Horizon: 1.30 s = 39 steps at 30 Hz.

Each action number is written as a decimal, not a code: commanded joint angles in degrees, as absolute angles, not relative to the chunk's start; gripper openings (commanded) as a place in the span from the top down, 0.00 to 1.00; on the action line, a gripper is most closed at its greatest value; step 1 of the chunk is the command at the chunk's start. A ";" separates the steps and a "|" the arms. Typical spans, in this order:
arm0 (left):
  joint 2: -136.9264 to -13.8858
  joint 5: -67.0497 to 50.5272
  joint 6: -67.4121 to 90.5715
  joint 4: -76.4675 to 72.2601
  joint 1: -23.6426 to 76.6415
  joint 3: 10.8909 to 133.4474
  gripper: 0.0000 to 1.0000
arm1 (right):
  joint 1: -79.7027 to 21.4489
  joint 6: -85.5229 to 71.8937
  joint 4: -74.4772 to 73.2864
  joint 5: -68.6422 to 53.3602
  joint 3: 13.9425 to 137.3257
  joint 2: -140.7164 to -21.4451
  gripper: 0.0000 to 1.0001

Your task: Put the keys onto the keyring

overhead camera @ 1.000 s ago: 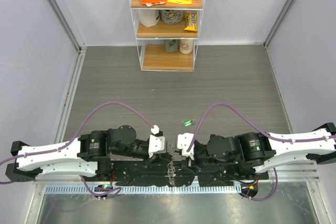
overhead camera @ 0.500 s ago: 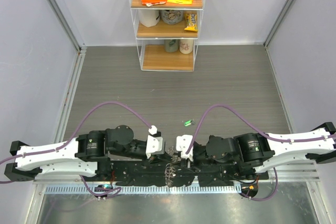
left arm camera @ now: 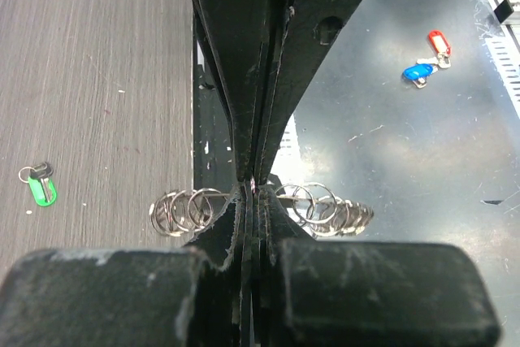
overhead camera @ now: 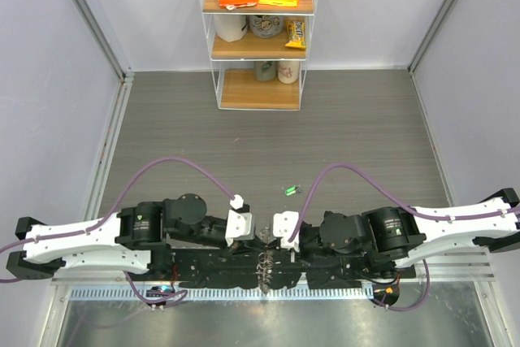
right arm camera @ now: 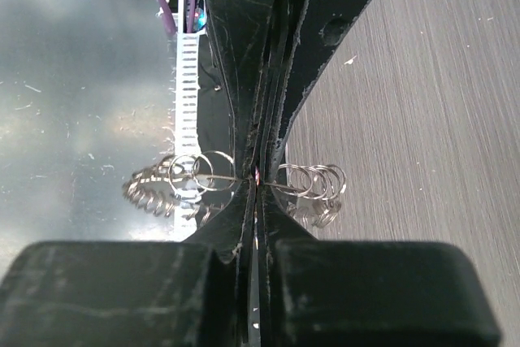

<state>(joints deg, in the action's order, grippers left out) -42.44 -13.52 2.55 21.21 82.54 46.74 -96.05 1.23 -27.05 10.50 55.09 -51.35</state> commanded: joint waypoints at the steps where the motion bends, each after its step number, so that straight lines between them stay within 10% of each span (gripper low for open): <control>1: -42.71 -14.33 2.90 16.52 82.88 50.36 1.00 | -97.29 2.55 -22.94 12.39 56.52 -50.28 0.94; 5: -42.28 -13.10 3.69 16.17 82.97 50.80 0.99 | -98.00 3.08 -21.63 12.65 55.73 -49.22 0.94; 7: -41.75 -11.96 3.95 15.91 82.97 50.63 0.77 | -98.35 3.16 -20.57 12.83 55.20 -48.43 0.94; 14: -38.85 -11.34 5.18 13.10 82.97 49.05 0.56 | -98.88 1.93 -13.98 16.60 51.86 -43.43 0.95; 39: -34.37 -6.85 6.15 5.98 82.97 45.09 0.60 | -101.42 5.71 7.56 19.16 47.02 -40.87 0.94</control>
<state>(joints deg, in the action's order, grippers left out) -34.96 -7.22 5.80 9.04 82.76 45.58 -100.57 3.99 -2.46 18.13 46.39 -41.60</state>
